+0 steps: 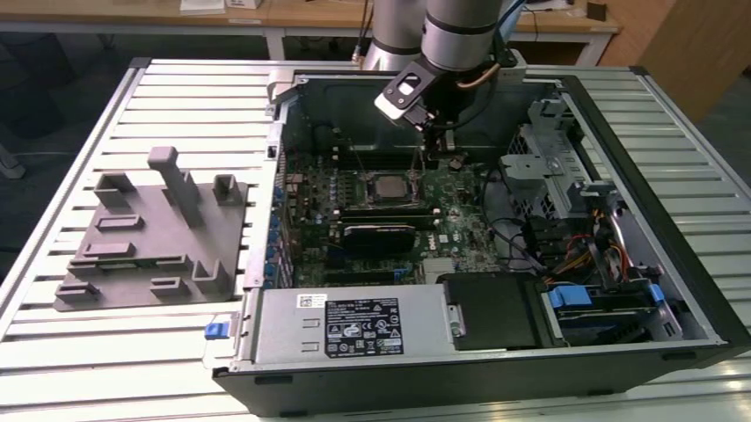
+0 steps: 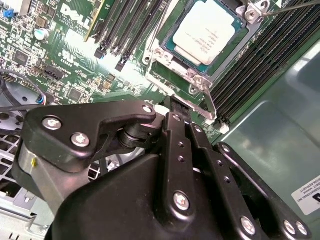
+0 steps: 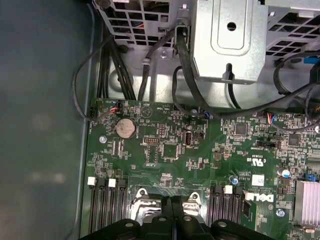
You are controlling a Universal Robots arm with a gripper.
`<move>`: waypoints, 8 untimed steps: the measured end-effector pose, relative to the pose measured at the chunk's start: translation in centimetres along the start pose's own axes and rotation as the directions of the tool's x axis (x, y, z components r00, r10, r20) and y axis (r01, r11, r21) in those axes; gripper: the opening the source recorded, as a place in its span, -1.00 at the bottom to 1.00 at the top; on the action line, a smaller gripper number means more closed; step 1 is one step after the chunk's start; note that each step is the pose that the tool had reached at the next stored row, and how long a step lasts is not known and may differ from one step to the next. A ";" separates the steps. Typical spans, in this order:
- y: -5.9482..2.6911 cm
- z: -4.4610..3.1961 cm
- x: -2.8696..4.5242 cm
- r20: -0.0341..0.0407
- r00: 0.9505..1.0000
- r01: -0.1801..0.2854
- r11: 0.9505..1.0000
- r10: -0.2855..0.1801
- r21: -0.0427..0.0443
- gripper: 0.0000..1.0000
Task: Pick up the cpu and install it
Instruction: 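Close the cpu cover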
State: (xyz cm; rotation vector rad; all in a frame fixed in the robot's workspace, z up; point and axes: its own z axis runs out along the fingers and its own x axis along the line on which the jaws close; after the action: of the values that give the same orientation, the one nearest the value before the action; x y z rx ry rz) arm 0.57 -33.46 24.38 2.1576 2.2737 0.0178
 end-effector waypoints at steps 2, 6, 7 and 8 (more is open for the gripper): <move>-0.10 0.00 0.00 0.000 1.000 0.000 1.000 0.000 0.000 -0.79; -0.23 0.00 0.01 0.000 1.000 0.000 1.000 0.000 0.000 -0.79; -0.25 0.00 0.01 0.000 1.000 0.000 1.000 0.000 0.000 -0.79; -0.27 0.00 0.01 0.000 1.000 0.000 1.000 0.000 0.000 -0.79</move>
State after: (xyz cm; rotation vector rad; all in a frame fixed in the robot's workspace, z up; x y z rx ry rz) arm 0.30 -33.46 24.38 2.1575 2.2738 0.0177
